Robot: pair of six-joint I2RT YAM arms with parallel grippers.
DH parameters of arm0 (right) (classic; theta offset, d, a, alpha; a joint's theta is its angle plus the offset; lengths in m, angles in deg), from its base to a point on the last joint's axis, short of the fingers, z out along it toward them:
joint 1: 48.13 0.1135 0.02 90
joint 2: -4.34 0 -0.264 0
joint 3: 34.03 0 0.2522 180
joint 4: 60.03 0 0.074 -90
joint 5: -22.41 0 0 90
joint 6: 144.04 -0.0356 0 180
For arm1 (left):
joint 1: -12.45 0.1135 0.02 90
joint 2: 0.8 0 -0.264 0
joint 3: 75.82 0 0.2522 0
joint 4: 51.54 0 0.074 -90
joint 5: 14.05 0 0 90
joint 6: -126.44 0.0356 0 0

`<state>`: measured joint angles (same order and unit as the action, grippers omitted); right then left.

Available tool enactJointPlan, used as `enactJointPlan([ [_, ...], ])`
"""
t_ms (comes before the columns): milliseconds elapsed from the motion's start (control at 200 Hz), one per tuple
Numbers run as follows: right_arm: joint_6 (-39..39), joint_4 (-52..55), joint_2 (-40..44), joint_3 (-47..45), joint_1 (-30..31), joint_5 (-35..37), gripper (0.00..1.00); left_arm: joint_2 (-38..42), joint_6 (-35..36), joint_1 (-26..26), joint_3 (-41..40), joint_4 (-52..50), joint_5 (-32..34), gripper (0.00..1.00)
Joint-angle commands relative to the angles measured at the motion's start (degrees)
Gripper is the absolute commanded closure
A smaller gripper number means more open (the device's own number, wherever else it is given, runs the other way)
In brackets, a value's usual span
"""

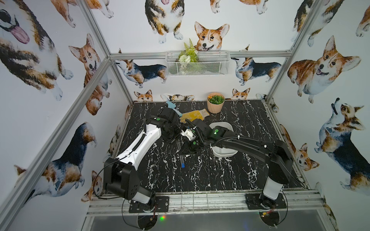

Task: Wipe the exteriors of test tubes
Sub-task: Pick up the test tube at the center of the board, then pick up the cleaning item at the center of the board.

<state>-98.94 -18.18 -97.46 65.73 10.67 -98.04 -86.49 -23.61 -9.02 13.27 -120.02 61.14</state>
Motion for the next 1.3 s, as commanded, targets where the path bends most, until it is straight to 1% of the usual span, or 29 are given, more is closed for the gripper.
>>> enactJointPlan([
  [0, -0.2, -5.9, 1.0, -1.2, 0.3, -3.3, 1.0, 1.0, -2.6, -0.2, -0.3, 4.8, -0.9, 0.83],
  [230, -0.4, -6.6, 2.3, -2.9, 0.3, -3.0, 0.99, 1.5, -2.4, -0.2, -0.1, 5.2, -0.5, 0.84],
  [285, -0.4, -5.9, 2.8, -3.0, 0.2, -2.4, 0.9, 1.6, -2.1, -0.3, 0.1, 4.9, 0.0, 0.84],
  [305, -0.5, -5.6, 3.1, -3.1, 0.0, -2.1, 0.85, 1.6, -1.9, -0.3, 0.3, 4.7, 0.2, 0.84],
  [310, -0.5, -5.4, 3.3, -3.1, -0.1, -1.9, 0.82, 1.6, -1.8, -0.2, 0.4, 4.6, 0.3, 0.84],
  [315, -0.5, -5.4, 3.3, -3.1, -0.1, -1.9, 0.82, 1.6, -1.7, -0.2, 0.4, 4.6, 0.4, 0.84],
  [330, -0.6, -5.2, 3.6, -3.3, -0.2, -1.6, 0.78, 1.7, -1.6, -0.2, 0.6, 4.4, 0.6, 0.84],
  [340, -0.7, -4.9, 3.9, -3.4, -0.5, -1.4, 0.74, 1.7, -1.5, -0.3, 0.6, 4.2, 0.7, 0.85],
  [365, -0.8, -4.5, 4.5, -3.7, -0.7, -0.9, 0.7, 1.7, -1.2, -0.2, 1.0, 3.8, 1.2, 0.85],
  [370, -0.8, -4.4, 4.8, -3.8, -0.9, -0.7, 0.67, 1.7, -1.2, -0.2, 1.1, 3.8, 1.3, 0.85],
  [431, -1.1, -2.6, 7.1, -4.8, -2.2, 1.3, 0.58, 1.8, -0.5, -0.2, 2.2, 2.5, 2.6, 0.85],
  [501, -0.9, 0.4, 10.0, -5.5, -4.2, 4.2, 0.53, 1.6, 0.3, -0.2, 3.8, 1.0, 4.5, 0.85],
  [581, 0.6, 5.1, 12.2, -4.9, -6.7, 7.5, 0.5, 1.5, 0.9, -0.2, 5.1, -0.3, 6.2, 0.85],
  [691, 4.4, 12.4, 11.4, -1.5, -10.2, 9.7, 0.48, 1.2, 1.2, -0.2, 6.6, -2.1, 8.3, 0.85],
  [771, 7.5, 18.0, 7.8, 2.4, -12.9, 10.8, 0.46, 1.2, 1.3, -0.2, 7.4, -3.8, 9.9, 0.85],
  [896, 15.5, 28.4, -3.4, 13.0, -15.4, 13.1, 0.44, 1.2, 2.0, -0.2, 8.6, -6.3, 11.5, 0.85],
  [961, 20.3, 33.7, -10.9, 21.0, -15.7, 14.4, 0.43, 1.4, 2.2, -0.2, 9.2, -7.4, 12.2, 0.85],
  [1066, 25.6, 41.5, -22.4, 34.3, -16.1, 17.3, 0.42, 1.7, 2.3, -0.2, 10.1, -9.2, 12.9, 0.85],
  [1191, 28.4, 45.9, -32.8, 47.3, -16.5, 21.6, 0.41, 2.4, 2.2, -0.2, 11.1, -11.2, 13.7, 0.85],
  [1292, 28.6, 46.0, -37.7, 52.2, -17.3, 24.5, 0.41, 2.9, 2.0, -0.2, 11.7, -12.5, 14.1, 0.85],
])
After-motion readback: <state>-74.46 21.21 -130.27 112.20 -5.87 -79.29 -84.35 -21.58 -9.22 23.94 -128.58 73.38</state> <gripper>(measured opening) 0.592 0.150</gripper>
